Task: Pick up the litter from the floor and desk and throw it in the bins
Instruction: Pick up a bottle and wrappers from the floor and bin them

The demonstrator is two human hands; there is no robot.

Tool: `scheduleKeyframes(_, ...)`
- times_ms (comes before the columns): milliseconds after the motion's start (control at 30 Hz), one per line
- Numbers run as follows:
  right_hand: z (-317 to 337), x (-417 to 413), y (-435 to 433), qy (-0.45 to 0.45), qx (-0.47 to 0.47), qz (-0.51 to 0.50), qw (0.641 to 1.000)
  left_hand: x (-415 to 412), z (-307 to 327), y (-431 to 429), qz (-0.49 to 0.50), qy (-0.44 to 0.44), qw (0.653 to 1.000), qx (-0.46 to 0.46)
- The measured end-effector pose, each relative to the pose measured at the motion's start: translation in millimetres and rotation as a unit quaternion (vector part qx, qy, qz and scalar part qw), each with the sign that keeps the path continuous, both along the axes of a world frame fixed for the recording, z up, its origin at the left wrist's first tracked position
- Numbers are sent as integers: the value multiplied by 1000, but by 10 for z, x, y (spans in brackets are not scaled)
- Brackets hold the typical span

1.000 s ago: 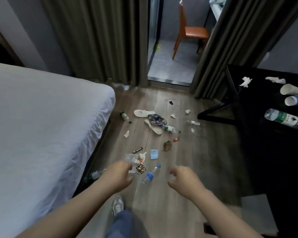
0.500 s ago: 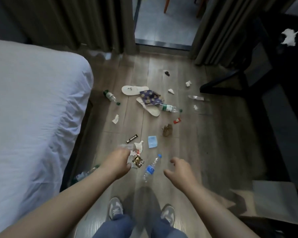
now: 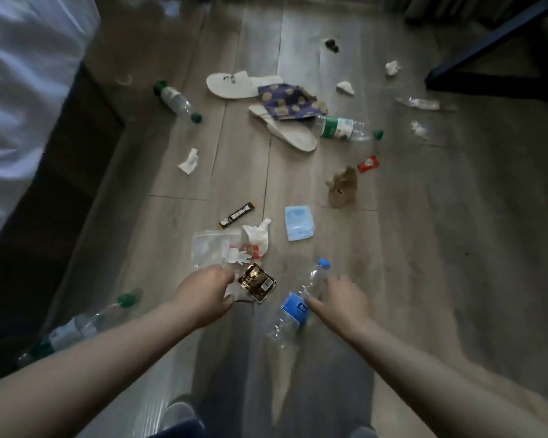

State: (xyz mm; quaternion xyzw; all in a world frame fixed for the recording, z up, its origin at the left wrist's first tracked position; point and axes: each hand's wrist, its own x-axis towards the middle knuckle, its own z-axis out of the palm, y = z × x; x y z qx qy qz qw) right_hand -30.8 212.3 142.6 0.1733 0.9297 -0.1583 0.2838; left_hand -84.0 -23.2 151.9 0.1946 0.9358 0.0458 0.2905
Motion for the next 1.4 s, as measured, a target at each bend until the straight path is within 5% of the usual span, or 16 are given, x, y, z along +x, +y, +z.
scheduleKeyframes(200, -1000, -531, -17, 96, 24, 96, 990, -351, -1120, -33, -57, 63, 996, -14)
scheduleKeyframes(467, -986, -379, -2, 32, 10, 77, 996, -547, -1283, -49, -17, 87, 996, 8)
scheduleKeyframes(700, -1334, -180, 52, -117, -120, -106, 980, -720, -1525, 144, -2, 125, 990, 65)
scheduleKeyframes(967, -1555, -320, -156, -1, -194, -208, 959, -736, -1663, 194, 34, 94, 995, 31)
scheduleKeyframes(1400, -1649, -275, 309, 16, -169, -235, 957, -512, -1845, 248, 78, 20, 996, 31)
